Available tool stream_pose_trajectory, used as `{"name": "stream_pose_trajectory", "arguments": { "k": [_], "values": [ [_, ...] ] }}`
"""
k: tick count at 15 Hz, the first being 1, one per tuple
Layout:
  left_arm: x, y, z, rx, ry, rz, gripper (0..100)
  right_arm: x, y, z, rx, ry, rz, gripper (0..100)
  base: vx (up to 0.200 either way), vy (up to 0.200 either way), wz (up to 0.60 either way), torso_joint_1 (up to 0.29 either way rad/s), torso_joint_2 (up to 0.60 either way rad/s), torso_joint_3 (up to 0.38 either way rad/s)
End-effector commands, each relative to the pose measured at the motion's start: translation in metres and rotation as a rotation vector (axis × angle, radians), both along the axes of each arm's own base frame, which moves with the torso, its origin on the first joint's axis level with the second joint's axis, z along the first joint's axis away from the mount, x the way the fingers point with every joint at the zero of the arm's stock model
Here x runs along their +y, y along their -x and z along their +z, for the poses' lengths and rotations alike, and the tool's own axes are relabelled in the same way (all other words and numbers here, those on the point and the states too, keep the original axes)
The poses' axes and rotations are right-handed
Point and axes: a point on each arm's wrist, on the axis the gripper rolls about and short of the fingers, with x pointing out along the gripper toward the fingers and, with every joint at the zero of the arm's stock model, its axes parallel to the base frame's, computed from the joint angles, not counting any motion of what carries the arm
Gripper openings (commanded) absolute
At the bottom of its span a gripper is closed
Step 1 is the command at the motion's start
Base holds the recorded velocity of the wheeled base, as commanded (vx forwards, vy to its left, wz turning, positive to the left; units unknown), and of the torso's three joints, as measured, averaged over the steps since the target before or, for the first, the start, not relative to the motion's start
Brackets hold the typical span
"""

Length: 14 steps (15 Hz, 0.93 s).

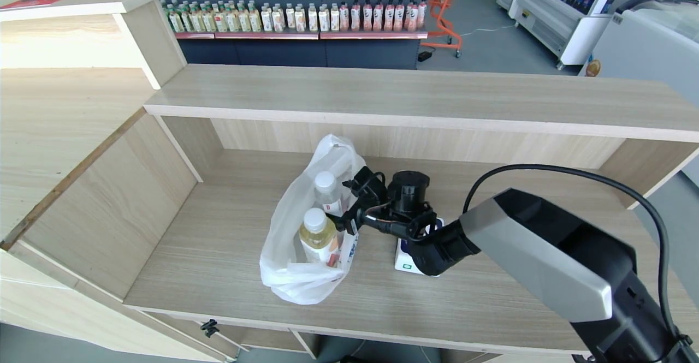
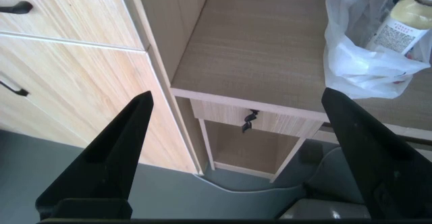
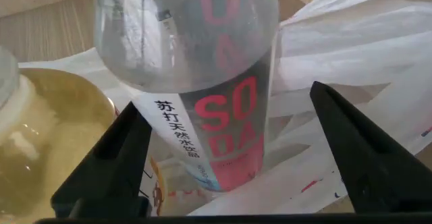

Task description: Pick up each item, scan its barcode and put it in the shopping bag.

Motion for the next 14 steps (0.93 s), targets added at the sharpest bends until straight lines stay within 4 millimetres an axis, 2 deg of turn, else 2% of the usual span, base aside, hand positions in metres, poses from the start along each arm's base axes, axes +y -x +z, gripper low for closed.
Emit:
{"name": "stream_pose_trajectory", "arguments": {
  "k": [1, 2, 5, 6, 8, 10, 12, 14],
  "values": [
    [0.000, 0.000, 0.000, 0.001, 0.000, 0.000, 100, -0.002, 0.000, -0.009, 0.016, 0.010, -0.004, 100, 0.000, 0.000, 0.00, 0.000, 0.00, 0.000],
    [0.000, 0.000, 0.000, 0.000, 0.000, 0.000, 100, -0.004, 0.002, -0.003, 0.020, 0.003, -0.005, 100, 0.000, 0.000, 0.00, 0.000, 0.00, 0.000],
    [0.000, 0.000, 0.000, 0.000, 0.000, 0.000, 100, -0.020, 0.026, 0.047, 0.155, -0.119, -0.009, 100, 0.000, 0.000, 0.00, 0.000, 0.00, 0.000],
    [0.000, 0.000, 0.000, 0.001, 0.000, 0.000, 100, -0.028, 0.037, 0.070, 0.212, -0.182, -0.009, 100, 0.000, 0.000, 0.00, 0.000, 0.00, 0.000],
    [0.000, 0.000, 0.000, 0.000, 0.000, 0.000, 100, -0.054, 0.060, 0.101, 0.299, -0.262, -0.029, 100, 0.000, 0.000, 0.00, 0.000, 0.00, 0.000],
    [0.000, 0.000, 0.000, 0.001, 0.000, 0.000, 100, -0.080, 0.085, 0.114, 0.331, -0.261, -0.055, 100, 0.000, 0.000, 0.00, 0.000, 0.00, 0.000],
    [0.000, 0.000, 0.000, 0.001, 0.000, 0.000, 100, -0.113, 0.108, 0.116, 0.354, -0.248, -0.107, 100, 0.000, 0.000, 0.00, 0.000, 0.00, 0.000],
    [0.000, 0.000, 0.000, 0.000, 0.000, 0.000, 100, -0.145, 0.142, 0.135, 0.343, -0.280, -0.142, 100, 0.000, 0.000, 0.00, 0.000, 0.00, 0.000]
  ]
}}
